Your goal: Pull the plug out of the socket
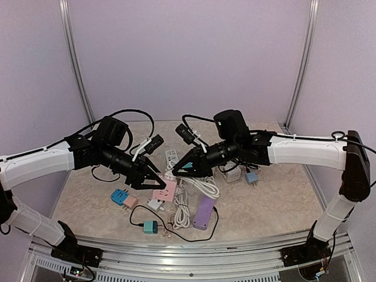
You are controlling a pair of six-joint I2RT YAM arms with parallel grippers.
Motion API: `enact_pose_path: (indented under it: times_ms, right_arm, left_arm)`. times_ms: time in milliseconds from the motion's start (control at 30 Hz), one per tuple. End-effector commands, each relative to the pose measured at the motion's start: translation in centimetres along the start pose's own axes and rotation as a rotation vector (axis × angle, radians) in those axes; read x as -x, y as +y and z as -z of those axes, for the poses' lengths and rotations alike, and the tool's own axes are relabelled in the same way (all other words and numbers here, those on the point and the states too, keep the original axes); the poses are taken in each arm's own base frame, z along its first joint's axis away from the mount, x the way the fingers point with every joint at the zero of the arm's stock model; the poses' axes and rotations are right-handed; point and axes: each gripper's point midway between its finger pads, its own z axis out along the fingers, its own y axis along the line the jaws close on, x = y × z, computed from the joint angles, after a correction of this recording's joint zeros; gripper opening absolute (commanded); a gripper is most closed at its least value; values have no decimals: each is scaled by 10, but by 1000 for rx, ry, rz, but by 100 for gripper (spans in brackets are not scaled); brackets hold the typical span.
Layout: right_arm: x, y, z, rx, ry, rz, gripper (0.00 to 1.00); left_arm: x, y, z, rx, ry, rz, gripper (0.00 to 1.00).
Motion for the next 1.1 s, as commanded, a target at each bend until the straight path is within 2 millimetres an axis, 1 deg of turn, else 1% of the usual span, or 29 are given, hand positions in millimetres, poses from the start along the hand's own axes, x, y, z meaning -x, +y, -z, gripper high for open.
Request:
enact_pose_path:
  times_ms: [0, 67, 200, 300, 400, 500, 567, 633, 733, 900, 1033, 1067]
  right_arm:
    - [-5, 19, -1, 80, 17, -40, 0]
    - [0, 15, 4, 101, -15, -57, 0]
    - [-2, 7, 10, 125, -35, -97, 0]
    - [-4, -6, 12, 108, -43, -146, 0]
    - [-7, -13, 13, 98, -39, -177, 0]
    - [-8, -14, 14, 92, -32, -172, 0]
    - [-9, -14, 14, 83, -25, -163, 0]
    - [-12, -12, 14, 79, -15, -150, 0]
    - [-12, -5, 14, 89, -12, -122, 0]
    - [-5, 13, 15, 106, -21, -60, 0]
    - [-8, 20, 10, 114, -4, -44, 0]
    - [-12, 21, 9, 111, 16, -52, 0]
  left_arm:
    - [39, -11, 8, 70, -124, -185, 4]
    - [37, -17, 5, 83, -120, -221, 4]
    - [31, -24, -3, 136, -89, -285, 3]
    - [27, -31, -7, 133, -76, -305, 3]
    - [27, -31, -8, 136, -75, -309, 3]
    - [28, -30, -7, 139, -76, -305, 3]
    - [29, -26, -7, 147, -79, -286, 3]
    - [33, -21, -4, 152, -86, -261, 3]
    - [38, -13, 2, 138, -102, -218, 3]
    - [45, 0, 12, 119, -135, -143, 2]
    - [48, 13, 17, 155, -150, -109, 0]
    - [49, 15, 19, 159, -155, -107, 0]
